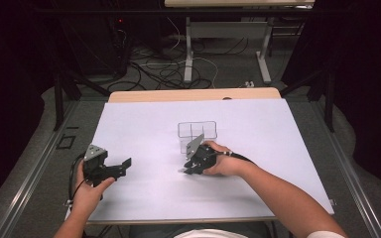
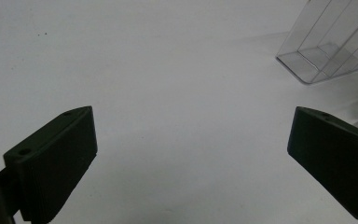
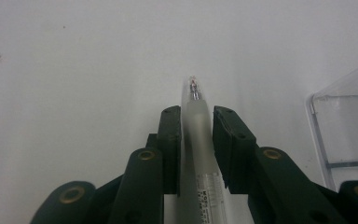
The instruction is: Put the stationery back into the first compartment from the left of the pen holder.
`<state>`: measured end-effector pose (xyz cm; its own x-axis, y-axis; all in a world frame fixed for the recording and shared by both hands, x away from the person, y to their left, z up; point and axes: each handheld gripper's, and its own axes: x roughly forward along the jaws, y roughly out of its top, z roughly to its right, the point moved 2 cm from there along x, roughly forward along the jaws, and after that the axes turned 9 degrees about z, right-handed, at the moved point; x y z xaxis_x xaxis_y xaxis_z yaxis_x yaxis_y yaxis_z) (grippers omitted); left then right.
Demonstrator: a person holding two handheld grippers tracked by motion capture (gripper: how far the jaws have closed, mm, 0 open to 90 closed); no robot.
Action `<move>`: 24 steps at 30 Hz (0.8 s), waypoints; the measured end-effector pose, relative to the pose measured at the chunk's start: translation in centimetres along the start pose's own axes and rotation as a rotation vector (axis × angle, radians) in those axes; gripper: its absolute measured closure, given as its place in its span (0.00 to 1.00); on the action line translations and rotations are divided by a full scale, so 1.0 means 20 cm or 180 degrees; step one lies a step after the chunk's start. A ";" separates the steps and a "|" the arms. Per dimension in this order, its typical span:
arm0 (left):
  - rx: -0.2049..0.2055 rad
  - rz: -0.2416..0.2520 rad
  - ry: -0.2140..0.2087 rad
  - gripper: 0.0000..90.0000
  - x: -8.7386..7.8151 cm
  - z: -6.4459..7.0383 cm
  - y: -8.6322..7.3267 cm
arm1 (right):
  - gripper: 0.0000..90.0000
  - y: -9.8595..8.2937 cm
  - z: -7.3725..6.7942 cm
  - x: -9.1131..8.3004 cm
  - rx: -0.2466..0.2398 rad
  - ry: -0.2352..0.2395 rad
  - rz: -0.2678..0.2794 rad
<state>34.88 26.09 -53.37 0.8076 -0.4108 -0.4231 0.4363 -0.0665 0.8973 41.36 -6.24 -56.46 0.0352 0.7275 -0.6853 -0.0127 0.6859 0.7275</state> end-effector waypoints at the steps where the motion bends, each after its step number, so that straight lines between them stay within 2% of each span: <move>1: 0.0000 0.0005 0.0002 0.02 0.00 0.00 0.00 | 0.81 0.00 0.00 0.00 0.0072 0.0000 -0.0018; 7: 0.0004 -0.0003 0.0003 0.02 0.00 0.00 0.00 | 0.88 0.00 0.00 0.00 0.0052 0.0010 -0.0009; 24: 0.0009 0.0002 0.0008 0.02 0.00 0.00 0.00 | 0.90 0.00 0.00 0.00 0.0011 0.0012 -0.0006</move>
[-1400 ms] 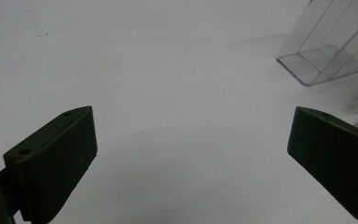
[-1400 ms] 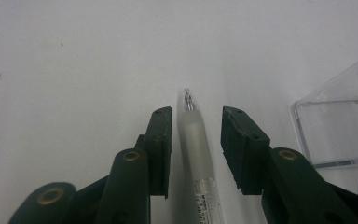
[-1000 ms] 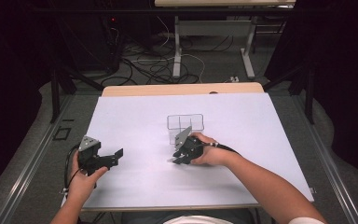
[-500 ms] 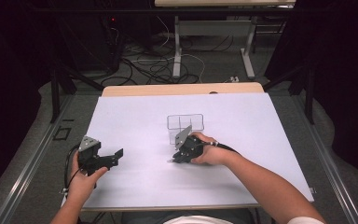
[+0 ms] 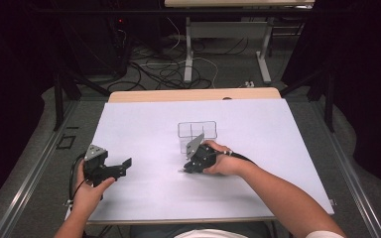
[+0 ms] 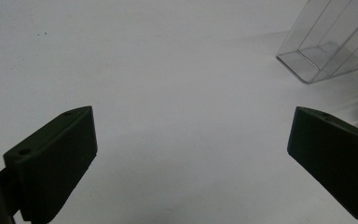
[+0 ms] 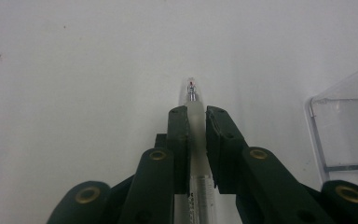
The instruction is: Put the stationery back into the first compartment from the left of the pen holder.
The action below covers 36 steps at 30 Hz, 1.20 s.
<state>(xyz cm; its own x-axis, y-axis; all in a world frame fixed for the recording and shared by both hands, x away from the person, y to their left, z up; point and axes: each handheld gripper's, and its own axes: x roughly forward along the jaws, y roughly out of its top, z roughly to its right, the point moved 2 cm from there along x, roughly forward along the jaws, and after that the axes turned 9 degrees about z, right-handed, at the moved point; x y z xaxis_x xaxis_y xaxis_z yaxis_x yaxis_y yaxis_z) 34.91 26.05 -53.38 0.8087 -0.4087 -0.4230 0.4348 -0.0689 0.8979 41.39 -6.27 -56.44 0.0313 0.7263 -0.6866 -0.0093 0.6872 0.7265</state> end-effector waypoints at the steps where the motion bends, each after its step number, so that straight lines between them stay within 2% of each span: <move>1: -0.0001 0.0008 -0.0003 0.02 0.00 0.00 0.00 | 0.90 0.00 0.00 0.00 -0.0008 -0.0004 -0.0003; 10: 0.0002 -0.0025 -0.0003 0.02 0.00 0.00 0.00 | 0.90 0.00 0.01 0.00 -0.0009 -0.0072 0.0015; 11: -0.0013 -0.0021 0.0002 0.02 0.00 0.00 0.00 | 0.90 0.00 0.01 -0.01 0.0083 -0.0079 0.0013; 12: -0.0017 -0.0022 0.0004 0.02 0.00 0.00 0.00 | 0.90 0.00 0.01 -0.01 0.0083 -0.0079 0.0013; 15: -0.0012 -0.0026 0.0000 0.02 0.01 0.00 0.00 | 0.90 0.02 0.01 -0.02 0.0227 -0.0076 0.0148; 16: -0.0006 -0.0026 -0.0002 0.02 0.01 0.00 0.00 | 0.90 0.02 0.01 -0.03 0.0258 -0.0074 0.0137; 18: 0.0000 -0.0024 -0.0003 0.02 0.01 0.00 0.00 | 0.90 0.03 0.02 -0.04 0.0288 -0.0100 0.0224; 21: -0.0015 -0.0024 0.0000 0.02 0.01 0.00 0.00 | 0.90 0.04 0.02 -0.05 0.0310 -0.0112 0.0258; 23: -0.0016 -0.0023 0.0003 0.02 0.01 0.00 -0.01 | 0.90 0.06 0.01 -0.06 0.0380 -0.0103 0.0354; 30: -0.0004 -0.0025 0.0007 0.02 0.01 0.00 0.00 | 0.90 0.12 0.01 -0.08 0.0390 -0.0159 0.0564; 36: 0.0036 -0.0007 0.0040 0.02 0.01 0.00 0.00 | 0.90 0.16 0.00 -0.08 0.0395 -0.0188 0.0667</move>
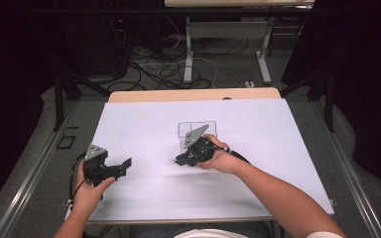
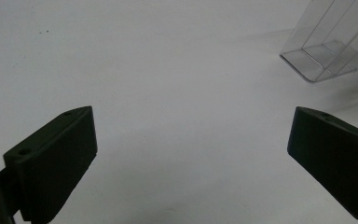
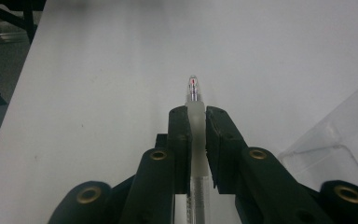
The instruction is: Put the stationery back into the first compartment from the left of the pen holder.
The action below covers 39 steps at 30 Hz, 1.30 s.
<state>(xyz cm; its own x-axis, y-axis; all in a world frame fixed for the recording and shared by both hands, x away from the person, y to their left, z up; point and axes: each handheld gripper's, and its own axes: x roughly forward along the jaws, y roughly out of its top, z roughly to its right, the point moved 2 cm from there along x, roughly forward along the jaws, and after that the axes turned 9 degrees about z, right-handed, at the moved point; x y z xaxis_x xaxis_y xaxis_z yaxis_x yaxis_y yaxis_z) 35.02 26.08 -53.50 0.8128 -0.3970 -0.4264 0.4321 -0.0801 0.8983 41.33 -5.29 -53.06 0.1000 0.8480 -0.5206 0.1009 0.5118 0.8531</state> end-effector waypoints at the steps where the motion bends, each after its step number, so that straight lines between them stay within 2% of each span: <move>1: 0.0005 0.0000 0.0000 0.02 0.00 0.00 0.00 | 0.90 0.01 0.00 0.00 0.0007 -0.0001 0.0021; 6: 0.0071 -0.0007 0.0013 0.02 0.00 0.00 0.00 | 0.90 0.05 0.01 0.00 0.0053 -0.0098 0.0189; 10: 0.0103 0.0003 -0.0028 0.01 0.00 0.01 0.00 | 0.90 0.10 0.01 0.00 0.0062 -0.0144 0.0354; 16: 0.0097 0.0034 -0.0037 0.00 0.00 0.01 0.00 | 0.90 0.15 0.01 -0.01 0.0066 -0.0212 0.0473; 17: 0.0103 0.0041 -0.0033 0.00 0.00 0.01 0.00 | 0.90 0.17 0.01 -0.01 0.0052 -0.0259 0.0548; 21: 0.0090 0.0051 -0.0033 0.00 -0.01 0.01 0.00 | 0.90 0.20 0.01 -0.01 0.0061 -0.0312 0.0586; 23: 0.0086 0.0049 -0.0028 0.00 -0.01 0.00 0.00 | 0.90 0.22 0.01 -0.01 0.0090 -0.0351 0.0696; 27: 0.0080 0.0053 -0.0024 0.00 -0.01 0.00 0.00 | 0.90 0.25 0.02 -0.02 0.0096 -0.0366 0.0795; 33: 0.0095 0.0061 -0.0037 0.00 -0.01 0.00 0.00 | 0.90 0.31 0.03 -0.05 0.0133 -0.0511 0.1040; 39: 0.0097 0.0091 -0.0085 0.00 -0.01 0.00 0.00 | 0.90 0.34 0.05 -0.08 0.0195 -0.0662 0.1182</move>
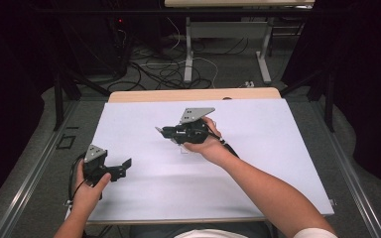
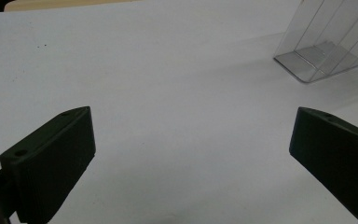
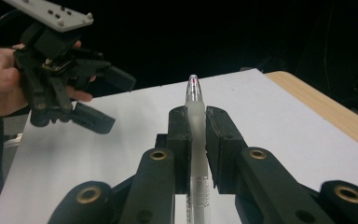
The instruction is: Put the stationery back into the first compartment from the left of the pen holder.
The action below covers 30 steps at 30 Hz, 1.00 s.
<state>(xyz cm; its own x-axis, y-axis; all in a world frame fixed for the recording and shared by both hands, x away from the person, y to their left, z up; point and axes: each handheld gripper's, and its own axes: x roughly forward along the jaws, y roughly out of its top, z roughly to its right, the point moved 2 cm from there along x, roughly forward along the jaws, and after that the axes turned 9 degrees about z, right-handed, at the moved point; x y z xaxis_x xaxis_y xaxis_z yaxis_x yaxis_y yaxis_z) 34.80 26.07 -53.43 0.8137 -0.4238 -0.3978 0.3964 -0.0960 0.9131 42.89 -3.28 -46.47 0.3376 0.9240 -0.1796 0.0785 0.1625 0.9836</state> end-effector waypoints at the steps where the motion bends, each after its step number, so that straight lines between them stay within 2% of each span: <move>1: 0.0003 0.0018 -0.0013 0.00 0.00 0.00 0.00 | 0.90 0.01 0.01 0.00 -0.0006 -0.0018 0.0013; 6: -0.0002 0.0040 -0.0034 0.00 -0.01 0.00 0.00 | 0.90 0.05 0.03 0.00 0.0001 -0.0102 0.0122; 13: -0.0001 0.0036 -0.0034 0.00 -0.01 0.00 0.00 | 0.90 0.11 0.06 0.01 -0.0039 -0.0233 0.0153; 18: -0.0002 0.0031 -0.0033 0.00 -0.01 0.00 0.00 | 0.90 0.14 0.08 0.02 -0.0066 -0.0261 0.0140; 19: -0.0004 0.0032 -0.0033 0.00 -0.01 0.00 0.00 | 0.90 0.16 0.09 0.03 -0.0094 -0.0291 0.0096; 21: -0.0008 0.0034 -0.0033 0.00 -0.01 0.00 0.00 | 0.90 0.17 0.10 0.04 -0.0109 -0.0312 0.0128; 30: -0.0012 0.0030 -0.0039 0.00 -0.01 -0.01 0.00 | 0.90 0.20 0.17 0.09 -0.0113 -0.0397 0.0034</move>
<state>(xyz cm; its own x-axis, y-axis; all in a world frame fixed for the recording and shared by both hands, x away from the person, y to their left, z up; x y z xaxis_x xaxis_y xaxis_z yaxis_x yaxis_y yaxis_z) 34.74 26.25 -53.37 0.8122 -0.4357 -0.3880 0.3903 -0.0886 0.9164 46.94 -2.04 -42.99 0.4525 0.8758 -0.1678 0.0418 0.1671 0.9851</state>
